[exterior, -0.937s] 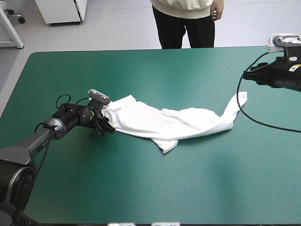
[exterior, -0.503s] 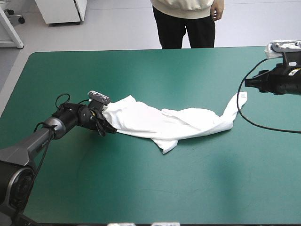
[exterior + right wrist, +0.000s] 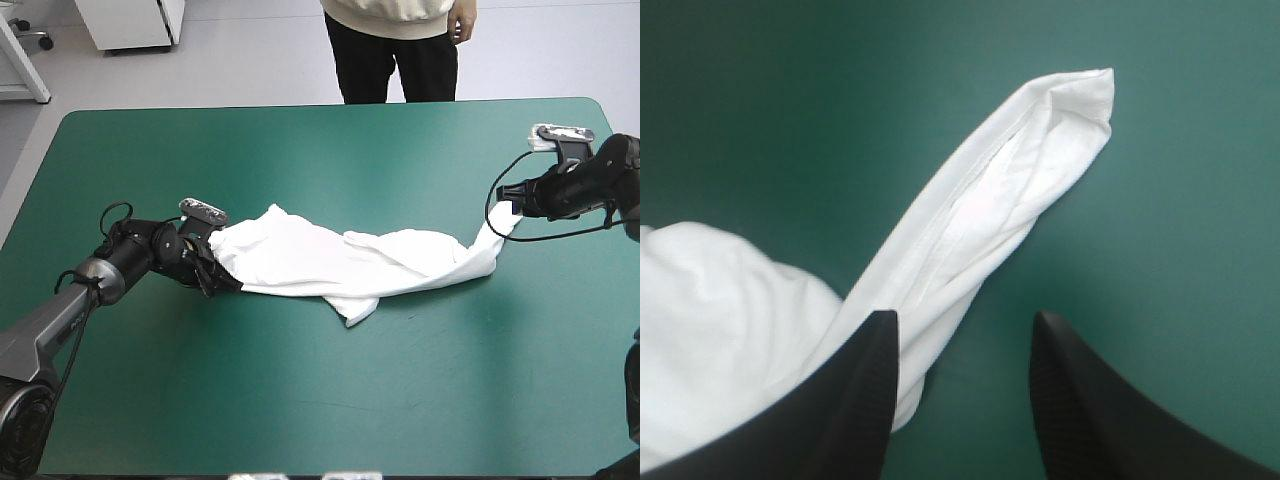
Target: Fold the cloth
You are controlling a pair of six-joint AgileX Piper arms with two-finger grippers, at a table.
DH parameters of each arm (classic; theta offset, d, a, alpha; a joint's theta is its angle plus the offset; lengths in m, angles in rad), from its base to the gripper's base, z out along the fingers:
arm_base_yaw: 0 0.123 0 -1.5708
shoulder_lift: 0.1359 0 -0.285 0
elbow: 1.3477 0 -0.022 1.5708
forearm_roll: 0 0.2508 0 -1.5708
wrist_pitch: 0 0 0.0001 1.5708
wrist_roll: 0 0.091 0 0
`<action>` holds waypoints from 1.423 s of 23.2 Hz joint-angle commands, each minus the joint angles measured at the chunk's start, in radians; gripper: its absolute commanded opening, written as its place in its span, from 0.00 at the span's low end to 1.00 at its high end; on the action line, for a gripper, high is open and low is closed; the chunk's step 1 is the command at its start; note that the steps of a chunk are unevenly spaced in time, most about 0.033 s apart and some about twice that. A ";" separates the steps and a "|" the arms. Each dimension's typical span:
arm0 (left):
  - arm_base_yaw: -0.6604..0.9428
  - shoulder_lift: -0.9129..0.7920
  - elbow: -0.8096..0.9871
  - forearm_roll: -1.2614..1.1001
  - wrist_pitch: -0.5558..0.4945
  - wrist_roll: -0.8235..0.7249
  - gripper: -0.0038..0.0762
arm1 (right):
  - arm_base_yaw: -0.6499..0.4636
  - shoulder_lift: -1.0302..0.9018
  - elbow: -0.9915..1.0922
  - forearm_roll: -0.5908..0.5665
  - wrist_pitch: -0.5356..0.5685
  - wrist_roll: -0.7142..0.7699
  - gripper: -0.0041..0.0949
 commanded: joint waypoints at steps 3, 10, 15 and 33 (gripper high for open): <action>-0.001 -0.043 -0.022 -0.018 -0.014 -0.006 0.04 | -0.005 0.110 -0.024 -0.014 -0.139 0.015 0.44; -0.001 -0.043 -0.022 -0.018 -0.015 -0.008 0.04 | -0.005 0.284 -0.041 0.010 -0.248 0.017 0.40; -0.001 -0.055 -0.026 -0.061 -0.014 -0.010 0.04 | -0.005 0.269 -0.065 0.011 -0.230 -0.027 0.03; -0.001 -0.330 -1.020 0.063 0.573 -0.051 0.04 | -0.009 -0.541 -0.278 0.000 -0.162 -0.020 0.02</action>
